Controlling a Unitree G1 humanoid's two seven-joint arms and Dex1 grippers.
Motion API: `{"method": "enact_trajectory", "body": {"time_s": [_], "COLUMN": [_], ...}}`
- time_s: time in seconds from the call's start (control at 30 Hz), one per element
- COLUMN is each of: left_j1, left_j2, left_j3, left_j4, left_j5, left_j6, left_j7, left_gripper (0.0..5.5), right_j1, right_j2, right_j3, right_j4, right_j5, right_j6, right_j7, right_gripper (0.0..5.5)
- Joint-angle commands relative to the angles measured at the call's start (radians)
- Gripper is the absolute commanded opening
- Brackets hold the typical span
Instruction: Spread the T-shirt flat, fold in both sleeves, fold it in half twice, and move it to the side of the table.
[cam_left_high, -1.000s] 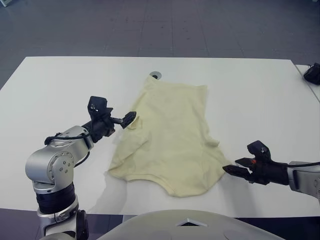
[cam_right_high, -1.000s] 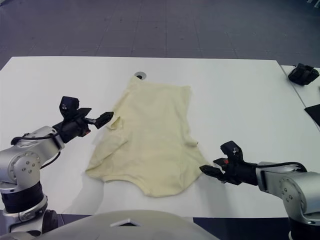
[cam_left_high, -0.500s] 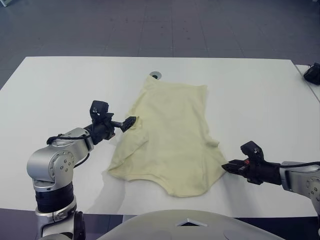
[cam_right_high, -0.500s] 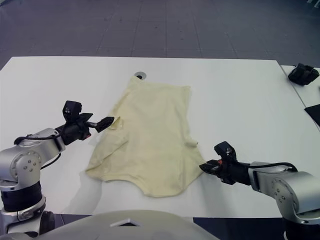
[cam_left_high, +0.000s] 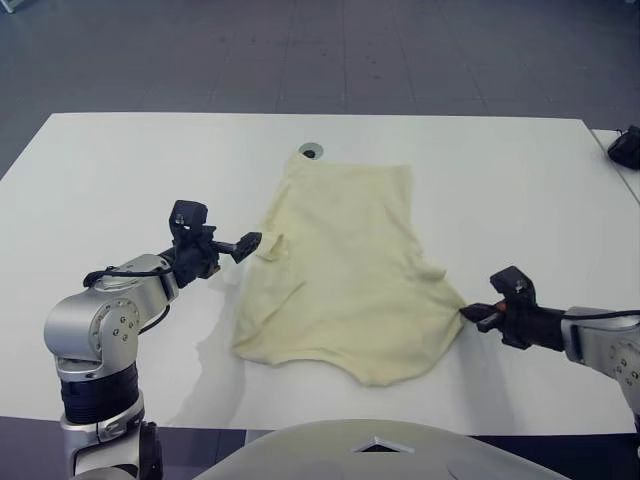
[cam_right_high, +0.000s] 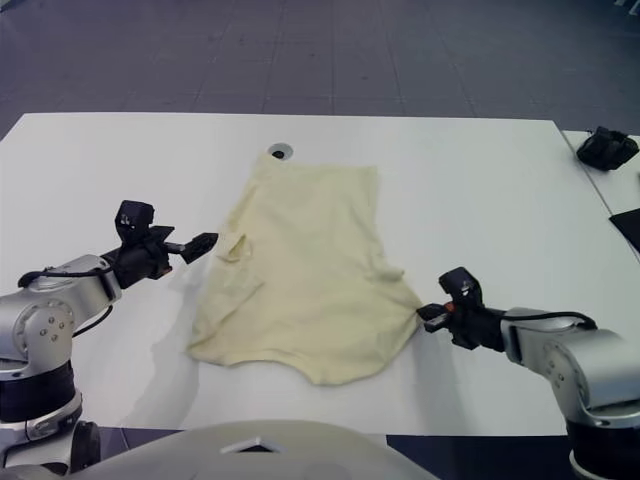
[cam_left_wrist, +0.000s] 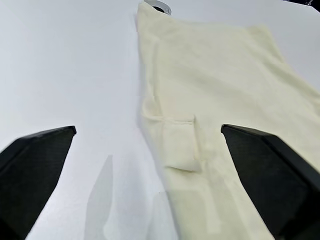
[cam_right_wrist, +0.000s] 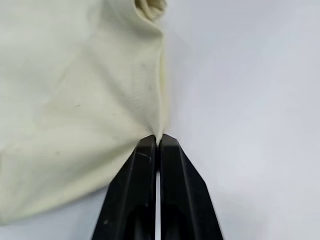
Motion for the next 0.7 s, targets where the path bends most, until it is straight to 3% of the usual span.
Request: {"method": "enact_trajectory", "body": {"time_s": [0.03,0.33,0.6,0.7], "left_j1": [-0.001,0.013,-0.023,-0.037], "left_j2": [0.009,-0.001,-0.002,0.009], "left_j3": [-0.003,-0.017,-0.069,-0.089], "left_j4": [-0.001,0.000,0.041,0.055], "left_j5": [0.007,0.011,0.022,0.026], "left_j6": [0.000,-0.012,-0.038,-0.045], "left_j7": [0.000,0.001,-0.017,-0.030], "left_gripper": [5.40,5.40,5.40,5.40], "right_j1": [-0.025,-0.142,-0.254,-0.255], "right_j2": [-0.023,0.003,0.184,0.274], "right_j3": [-0.016,-0.016,0.190,0.249], "right_j4": [-0.026,-0.215,-0.184,-0.144], "right_j5": [0.013,0.149,0.135,0.104], "right_j6": [0.015,0.137,0.151,0.126], "right_j7": [0.008,0.028,-0.078,-0.133], "right_gripper": [0.01,0.01,0.01,0.58]}}
